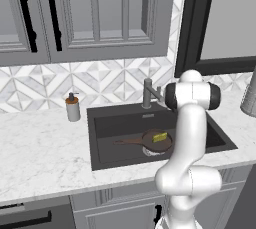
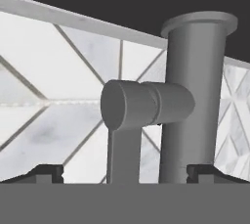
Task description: Pick the pan and sponge and place them into the sink. Then turn on the water.
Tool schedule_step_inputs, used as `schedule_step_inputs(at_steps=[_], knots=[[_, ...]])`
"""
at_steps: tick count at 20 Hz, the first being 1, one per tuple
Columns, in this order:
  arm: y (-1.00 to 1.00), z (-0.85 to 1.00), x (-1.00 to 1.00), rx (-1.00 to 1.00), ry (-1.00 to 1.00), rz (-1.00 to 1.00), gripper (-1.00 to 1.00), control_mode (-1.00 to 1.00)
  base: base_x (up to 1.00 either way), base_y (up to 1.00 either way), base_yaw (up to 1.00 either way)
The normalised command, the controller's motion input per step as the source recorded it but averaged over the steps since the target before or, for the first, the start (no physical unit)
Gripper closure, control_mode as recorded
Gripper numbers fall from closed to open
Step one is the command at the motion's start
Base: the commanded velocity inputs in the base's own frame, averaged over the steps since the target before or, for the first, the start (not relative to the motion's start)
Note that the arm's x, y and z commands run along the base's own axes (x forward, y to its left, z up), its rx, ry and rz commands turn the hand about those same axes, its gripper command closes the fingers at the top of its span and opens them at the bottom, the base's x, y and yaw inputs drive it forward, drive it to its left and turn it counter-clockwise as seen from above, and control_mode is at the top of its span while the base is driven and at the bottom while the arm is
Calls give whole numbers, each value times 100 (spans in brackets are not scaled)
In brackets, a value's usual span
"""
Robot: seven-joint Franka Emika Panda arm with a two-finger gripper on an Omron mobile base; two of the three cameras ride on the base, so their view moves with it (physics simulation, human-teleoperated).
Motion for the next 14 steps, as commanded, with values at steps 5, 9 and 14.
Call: schedule_step_inputs(at_steps=[5,9,14], knots=[[3,-18,23,0,-2,-3,-100,-100,0,0,0],[1,-5,23,0,-5,-5,-100,-100,0,0,0],[0,0,24,0,-7,-7,-100,-100,0,0,0]])
